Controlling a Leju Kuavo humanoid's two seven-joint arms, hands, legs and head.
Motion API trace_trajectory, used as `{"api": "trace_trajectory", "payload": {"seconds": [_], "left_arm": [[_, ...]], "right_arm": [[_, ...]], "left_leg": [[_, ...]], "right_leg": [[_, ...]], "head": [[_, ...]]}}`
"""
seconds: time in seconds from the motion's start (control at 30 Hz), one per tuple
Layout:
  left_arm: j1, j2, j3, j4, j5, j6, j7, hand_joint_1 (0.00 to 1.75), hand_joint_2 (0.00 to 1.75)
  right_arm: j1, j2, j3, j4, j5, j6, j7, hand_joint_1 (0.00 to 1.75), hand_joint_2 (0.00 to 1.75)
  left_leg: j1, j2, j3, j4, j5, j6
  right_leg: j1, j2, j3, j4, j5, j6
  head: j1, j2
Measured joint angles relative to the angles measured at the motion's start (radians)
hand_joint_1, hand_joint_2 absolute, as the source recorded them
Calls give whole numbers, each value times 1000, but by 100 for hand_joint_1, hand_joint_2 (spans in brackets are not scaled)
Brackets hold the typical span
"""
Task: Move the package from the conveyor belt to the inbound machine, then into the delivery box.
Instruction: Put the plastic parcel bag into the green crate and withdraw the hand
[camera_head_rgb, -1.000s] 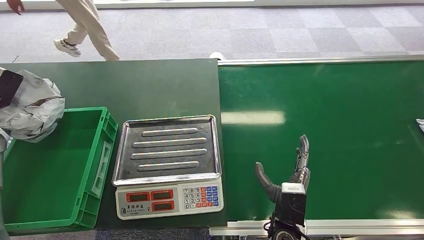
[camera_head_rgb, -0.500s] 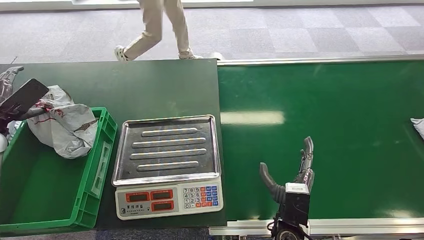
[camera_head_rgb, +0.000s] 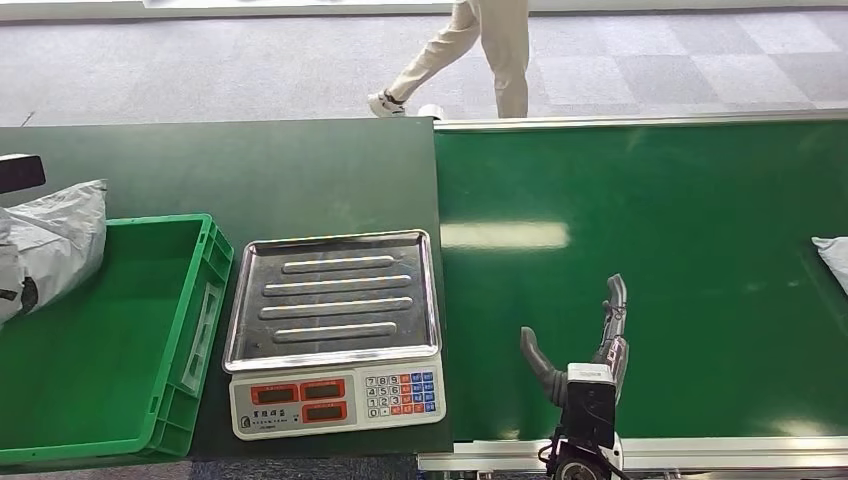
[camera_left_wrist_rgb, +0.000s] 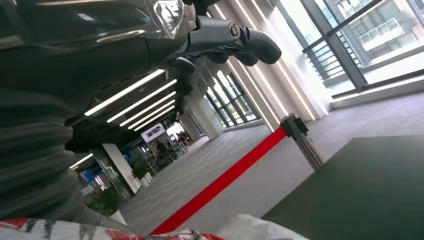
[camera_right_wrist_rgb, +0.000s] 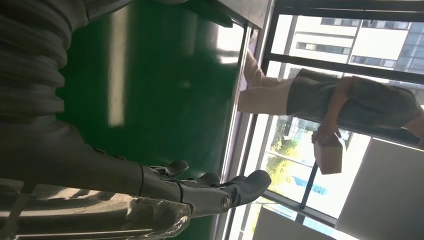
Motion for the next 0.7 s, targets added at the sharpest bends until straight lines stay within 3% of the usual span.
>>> {"api": "trace_trajectory", "payload": {"seconds": [0.27, 0.5, 0.7], "left_arm": [[-63, 19, -44, -21, 87, 61, 69, 0, 175], [-111, 40, -71, -164, 285, -112, -26, 0, 175], [-145, 81, -135, -271, 450, -234, -57, 0, 175]], "right_arm": [[1, 4, -16, -1, 20, -4, 5, 0, 175], [2, 5, -41, -3, 40, -15, 10, 0, 175], [4, 5, -59, -3, 28, -20, 0, 0, 175]], "left_leg": [[0, -2, 0, 0, 0, 0], [0, -3, -1, 0, 0, 0], [0, -2, -1, 0, 0, 0]], "right_leg": [[0, -1, 0, 0, 0, 0], [0, -3, 1, 0, 0, 0], [0, -1, 0, 0, 0, 0]], "head": [[0, 0], [0, 0], [0, 0]]}}
